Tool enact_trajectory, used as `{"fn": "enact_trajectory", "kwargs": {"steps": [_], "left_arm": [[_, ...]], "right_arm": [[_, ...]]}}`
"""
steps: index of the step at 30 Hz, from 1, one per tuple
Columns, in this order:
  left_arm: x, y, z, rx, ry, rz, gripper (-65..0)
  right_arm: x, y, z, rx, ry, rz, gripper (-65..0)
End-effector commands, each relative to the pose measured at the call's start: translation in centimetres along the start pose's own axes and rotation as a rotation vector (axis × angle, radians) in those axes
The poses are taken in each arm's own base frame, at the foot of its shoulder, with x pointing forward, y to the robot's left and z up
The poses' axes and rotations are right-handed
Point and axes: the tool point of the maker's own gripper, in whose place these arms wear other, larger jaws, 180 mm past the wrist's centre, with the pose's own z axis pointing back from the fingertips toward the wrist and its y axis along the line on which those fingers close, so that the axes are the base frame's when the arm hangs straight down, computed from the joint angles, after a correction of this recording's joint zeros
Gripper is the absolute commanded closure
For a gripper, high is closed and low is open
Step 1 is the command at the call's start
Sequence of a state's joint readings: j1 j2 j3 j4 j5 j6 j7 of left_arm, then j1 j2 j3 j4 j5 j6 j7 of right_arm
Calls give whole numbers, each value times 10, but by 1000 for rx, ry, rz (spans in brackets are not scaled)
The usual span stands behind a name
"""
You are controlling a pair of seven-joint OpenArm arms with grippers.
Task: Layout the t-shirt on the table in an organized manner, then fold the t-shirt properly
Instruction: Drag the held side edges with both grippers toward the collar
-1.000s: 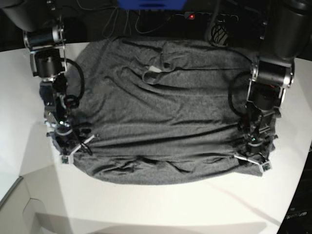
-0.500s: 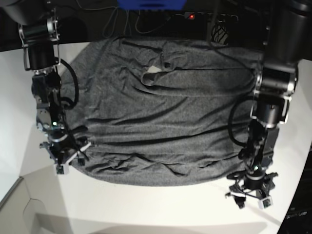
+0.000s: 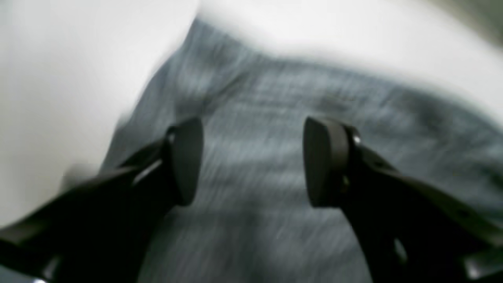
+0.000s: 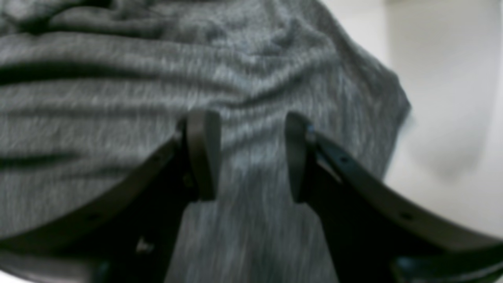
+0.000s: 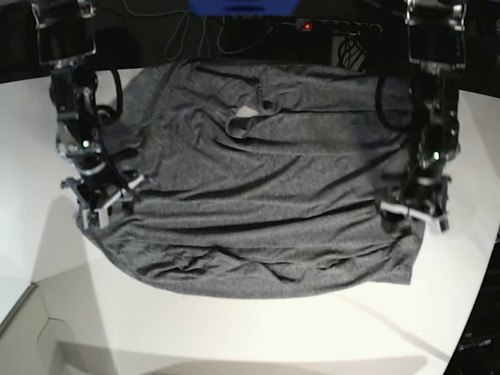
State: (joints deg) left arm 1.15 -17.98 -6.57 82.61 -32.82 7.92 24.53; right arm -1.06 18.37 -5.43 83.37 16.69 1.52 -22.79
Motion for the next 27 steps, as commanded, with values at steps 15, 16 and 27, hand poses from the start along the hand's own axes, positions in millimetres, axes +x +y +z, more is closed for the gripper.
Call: {"fn": "enact_trajectory", "kwargs": {"steps": [15, 16, 27], "left_arm": [[-18, 45, -42, 129, 88, 51, -392], [-15, 46, -46, 135, 88, 57, -393], [28, 30, -67, 114, 31, 87, -392]], "right_arm": [[-28, -20, -20, -46, 75, -29, -275], [-29, -24, -25, -56, 84, -35, -275], [14, -57, -51, -116, 46, -46, -275]]}}
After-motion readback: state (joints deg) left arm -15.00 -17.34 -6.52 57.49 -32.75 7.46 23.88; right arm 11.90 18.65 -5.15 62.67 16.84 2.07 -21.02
